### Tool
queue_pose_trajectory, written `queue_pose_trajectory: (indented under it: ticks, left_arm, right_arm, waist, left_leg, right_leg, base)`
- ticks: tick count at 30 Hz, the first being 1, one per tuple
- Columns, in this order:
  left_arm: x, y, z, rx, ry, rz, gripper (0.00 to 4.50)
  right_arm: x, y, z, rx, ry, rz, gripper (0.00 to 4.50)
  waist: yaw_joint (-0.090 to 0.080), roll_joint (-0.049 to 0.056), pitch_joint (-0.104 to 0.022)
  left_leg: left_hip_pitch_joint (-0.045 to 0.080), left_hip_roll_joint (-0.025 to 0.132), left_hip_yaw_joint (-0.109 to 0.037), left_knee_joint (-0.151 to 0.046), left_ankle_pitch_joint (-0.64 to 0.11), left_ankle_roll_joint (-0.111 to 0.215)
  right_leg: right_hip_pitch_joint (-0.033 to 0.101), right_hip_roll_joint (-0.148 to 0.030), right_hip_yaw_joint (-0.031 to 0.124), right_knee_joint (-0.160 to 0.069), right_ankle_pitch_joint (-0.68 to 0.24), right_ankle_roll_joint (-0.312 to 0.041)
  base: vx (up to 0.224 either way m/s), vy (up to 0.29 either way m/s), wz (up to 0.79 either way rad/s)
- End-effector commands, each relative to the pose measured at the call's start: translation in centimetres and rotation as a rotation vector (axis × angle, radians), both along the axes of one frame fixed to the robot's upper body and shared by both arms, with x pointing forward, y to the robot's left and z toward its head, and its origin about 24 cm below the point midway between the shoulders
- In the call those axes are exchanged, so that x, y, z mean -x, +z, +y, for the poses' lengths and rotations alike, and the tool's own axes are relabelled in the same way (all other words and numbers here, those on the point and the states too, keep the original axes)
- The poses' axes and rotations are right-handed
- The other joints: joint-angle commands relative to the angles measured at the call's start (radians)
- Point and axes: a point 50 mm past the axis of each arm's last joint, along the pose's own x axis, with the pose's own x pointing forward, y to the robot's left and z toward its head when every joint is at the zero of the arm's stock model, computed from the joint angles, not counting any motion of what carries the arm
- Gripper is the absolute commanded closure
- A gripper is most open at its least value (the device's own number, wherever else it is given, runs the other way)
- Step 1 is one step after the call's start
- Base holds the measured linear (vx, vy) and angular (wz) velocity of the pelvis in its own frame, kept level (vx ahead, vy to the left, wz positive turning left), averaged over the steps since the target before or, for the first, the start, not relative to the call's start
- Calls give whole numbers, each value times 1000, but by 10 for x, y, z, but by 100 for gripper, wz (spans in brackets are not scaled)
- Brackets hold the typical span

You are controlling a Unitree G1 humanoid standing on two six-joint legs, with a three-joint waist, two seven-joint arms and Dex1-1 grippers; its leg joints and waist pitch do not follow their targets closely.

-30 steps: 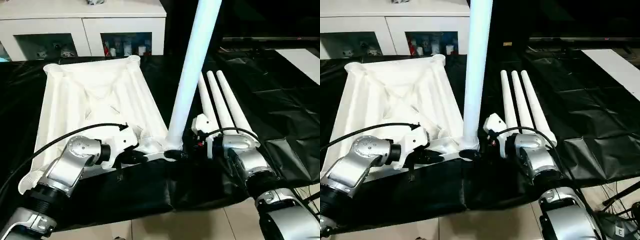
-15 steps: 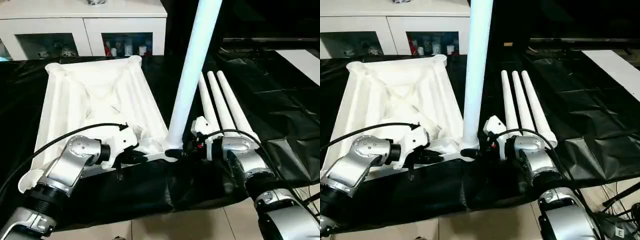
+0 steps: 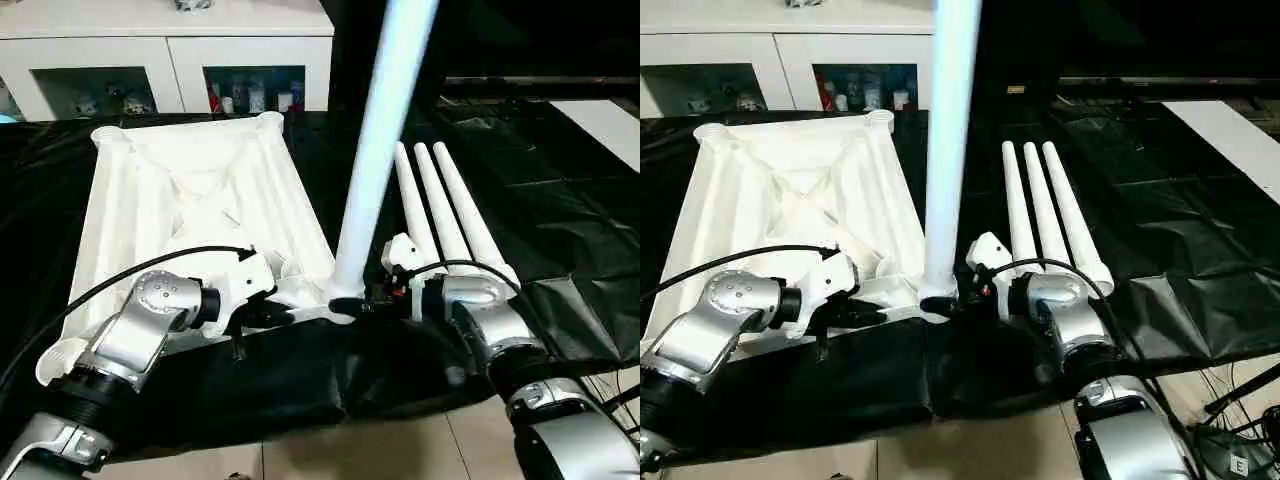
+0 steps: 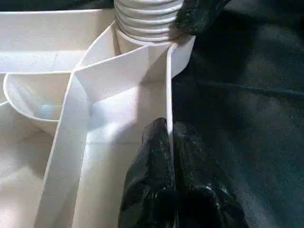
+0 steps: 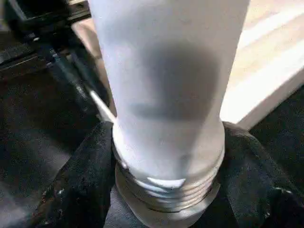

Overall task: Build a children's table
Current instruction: Rotate leg to tighten

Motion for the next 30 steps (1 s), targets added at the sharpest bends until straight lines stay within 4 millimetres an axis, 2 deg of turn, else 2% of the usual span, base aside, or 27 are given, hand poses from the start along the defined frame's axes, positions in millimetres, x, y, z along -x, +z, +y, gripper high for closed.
queue_pose_trajectory:
  ticks: [1,2,3,4,5,6,7,8,10,11,13,14,16,18,21,22,23,26,28,30]
  left_arm:
    - [1,-14,-5,-31,39,45,450]
    - [-3,-18,-12,-20,100,42,450]
    - [-6,-21,-17,-12,142,40,450]
    - [-9,-24,-24,-2,195,40,450]
    - [-14,-28,-35,8,265,42,450]
    - [-14,-29,-36,10,279,43,450]
    - [-17,-30,-41,13,313,45,450]
    - [-18,-32,-48,10,338,48,450]
    - [-21,-34,-62,1,374,45,450]
    - [-22,-35,-67,-8,375,40,450]
    - [-24,-35,-75,-26,374,26,450]
    - [-24,-35,-77,-29,375,22,450]
    - [-25,-34,-79,-31,362,14,450]
    - [-25,-33,-79,-34,352,10,450]
    - [-25,-33,-75,-49,351,-1,450]
    - [-26,-33,-73,-53,352,-4,450]
    - [-26,-33,-71,-54,348,-9,450]
    - [-26,-31,-65,-53,337,-17,450]
    - [-26,-30,-60,-49,332,-16,450]
    - [-25,-29,-58,-45,324,-19,450]
  right_arm:
    - [-1,-7,6,-4,-88,22,178]
    - [-2,-14,12,-18,-175,48,178]
    - [-2,-18,16,-26,-233,69,178]
    - [-3,-23,21,-42,-326,100,178]
    - [-4,-28,28,-48,-430,137,178]
    - [-4,-28,30,-47,-445,143,178]
    - [-5,-30,33,-42,-482,156,178]
    - [-6,-32,37,-36,-531,169,178]
    - [-8,-33,45,-34,-615,202,178]
    - [-10,-32,48,-33,-648,212,178]
    - [-13,-29,52,-57,-707,246,178]
    - [-14,-29,53,-69,-719,259,178]
    - [-14,-25,60,-51,-674,219,178]
    - [-13,-23,66,-53,-608,196,178]
    - [-13,-22,66,-46,-602,184,178]
    - [-14,-22,64,-54,-613,184,122]
    - [-15,-20,62,-63,-618,182,108]
    - [-21,-14,52,-80,-622,146,86]
    - [-24,-11,45,-68,-623,115,65]
    - [-26,-9,41,-55,-626,94,53]
  waist:
    - [-4,6,-48]
    - [-10,3,-45]
    - [-13,6,-41]
    - [-15,5,-40]
    - [-19,8,-37]
    - [-19,8,-37]
    - [-24,8,-32]
    - [-26,9,-32]
    - [-27,9,-30]
    - [-27,9,-32]
    - [-27,11,-35]
    - [-28,10,-34]
    - [-26,10,-35]
    - [-25,9,-35]
    - [-24,7,-35]
    - [-23,5,-34]
    - [-23,6,-34]
    - [-25,4,-34]
    - [-24,6,-38]
    - [-24,6,-36]
  left_leg:
    - [18,40,-18,-71,-225,27]
    - [19,41,-17,-74,-246,16]
    - [24,41,-21,-78,-296,-6]
    - [26,39,-22,-79,-314,-14]
    - [33,40,-26,-82,-364,-34]
    - [33,40,-26,-82,-364,-34]
    - [39,38,-30,-84,-418,-47]
    - [38,37,-32,-86,-429,-50]
    - [47,36,-35,-87,-476,-51]
    - [55,33,-36,-84,-495,-51]
    - [47,34,-38,-92,-486,-46]
    - [48,33,-37,-92,-489,-44]
    - [43,34,-37,-93,-489,-36]
    - [42,33,-36,-93,-487,-34]
    - [41,34,-35,-93,-481,-26]
    - [42,34,-35,-94,-482,-24]
    - [43,34,-35,-94,-484,-24]
    - [36,34,-37,-96,-482,-21]
    - [30,37,-37,-98,-441,-16]
    - [31,37,-34,-97,-431,-14]
  right_leg:
    - [42,-62,38,-70,-108,-267]
    - [40,-62,39,-74,-141,-260]
    - [37,-66,41,-84,-230,-242]
    - [36,-65,40,-87,-266,-231]
    - [29,-66,41,-96,-344,-208]
    - [29,-66,41,-96,-344,-208]
    - [23,-65,40,-104,-416,-186]
    - [24,-65,39,-104,-431,-180]
    - [16,-66,37,-117,-489,-155]
    - [14,-67,35,-124,-508,-143]
    - [18,-65,35,-122,-468,-133]
    - [14,-63,36,-123,-460,-135]
    - [17,-64,36,-122,-433,-137]
    - [16,-64,36,-122,-430,-138]
    - [15,-66,37,-123,-433,-140]
    - [14,-67,37,-124,-439,-139]
    - [13,-67,37,-125,-444,-138]
    - [17,-69,36,-126,-460,-128]
    - [22,-70,38,-121,-425,-136]
    - [19,-68,37,-120,-407,-147]
  base:
    - [0,0,0]
    - [0,0,0]
    - [0,0,0]
    - [-57,2,-2]
    - [0,0,0]
    - [0,0,0]
    - [0,0,0]
    - [0,0,0]
    - [0,0,0]
    - [0,0,0]
    - [0,0,0]
    - [0,0,0]
    - [0,0,0]
    - [0,0,0]
    - [0,0,0]
    - [0,0,0]
    - [0,0,0]
    - [0,0,0]
    - [0,0,0]
    - [0,0,0]
